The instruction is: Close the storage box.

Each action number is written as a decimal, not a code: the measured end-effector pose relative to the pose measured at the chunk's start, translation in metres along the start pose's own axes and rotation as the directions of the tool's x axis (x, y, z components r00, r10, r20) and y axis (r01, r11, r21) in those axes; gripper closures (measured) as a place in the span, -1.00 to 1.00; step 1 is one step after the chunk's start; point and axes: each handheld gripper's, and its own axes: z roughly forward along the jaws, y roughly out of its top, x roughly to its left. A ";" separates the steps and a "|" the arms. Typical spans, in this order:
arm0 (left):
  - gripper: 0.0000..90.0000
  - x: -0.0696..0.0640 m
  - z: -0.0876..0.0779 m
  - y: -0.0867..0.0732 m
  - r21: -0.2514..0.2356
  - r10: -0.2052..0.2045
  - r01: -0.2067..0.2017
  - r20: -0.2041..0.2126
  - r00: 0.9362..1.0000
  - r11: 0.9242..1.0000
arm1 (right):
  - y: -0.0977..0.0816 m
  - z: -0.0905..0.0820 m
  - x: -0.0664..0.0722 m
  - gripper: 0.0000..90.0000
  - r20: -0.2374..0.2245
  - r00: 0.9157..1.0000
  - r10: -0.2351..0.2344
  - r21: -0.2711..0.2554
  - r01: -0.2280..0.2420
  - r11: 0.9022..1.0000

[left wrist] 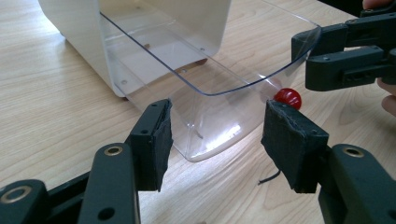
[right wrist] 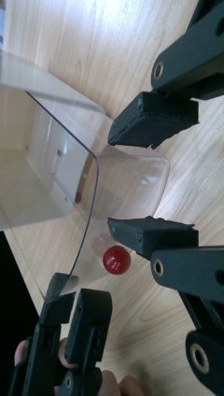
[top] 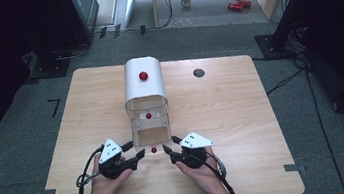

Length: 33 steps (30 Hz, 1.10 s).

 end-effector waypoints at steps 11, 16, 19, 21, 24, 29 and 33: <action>-0.07 0.003 0.005 0.005 -0.006 -0.017 0.016 -0.037 0.999 1.000 | 0.005 0.004 -0.002 0.18 0.000 1.000 -0.001 -0.029 0.001 1.000; -0.12 0.006 0.007 0.011 -0.015 -0.025 0.024 -0.045 0.999 1.000 | 0.010 0.006 -0.002 0.17 0.006 1.000 -0.012 -0.041 0.012 0.999; -0.13 0.003 0.010 0.011 -0.002 -0.009 0.009 -0.057 0.998 1.000 | 0.009 0.008 -0.004 0.14 0.020 1.000 -0.011 -0.039 0.012 0.999; -0.14 0.001 0.011 0.010 0.009 0.004 -0.004 -0.060 0.998 1.000 | 0.008 0.009 -0.004 0.12 0.030 0.999 -0.015 -0.030 0.016 0.999; -0.16 0.002 0.007 0.012 -0.011 -0.004 0.004 -0.059 0.998 1.000 | 0.006 0.010 -0.004 0.12 0.042 0.999 -0.019 -0.020 0.020 1.000; -0.16 0.009 -0.004 0.020 -0.062 -0.045 0.042 -0.057 0.997 0.997 | 0.005 0.005 -0.001 0.08 0.046 0.999 -0.007 -0.013 0.007 1.000; -0.16 0.013 -0.010 0.033 -0.109 -0.053 0.045 -0.066 0.996 0.993 | 0.002 0.000 0.003 0.05 0.044 0.999 -0.008 -0.002 0.008 1.000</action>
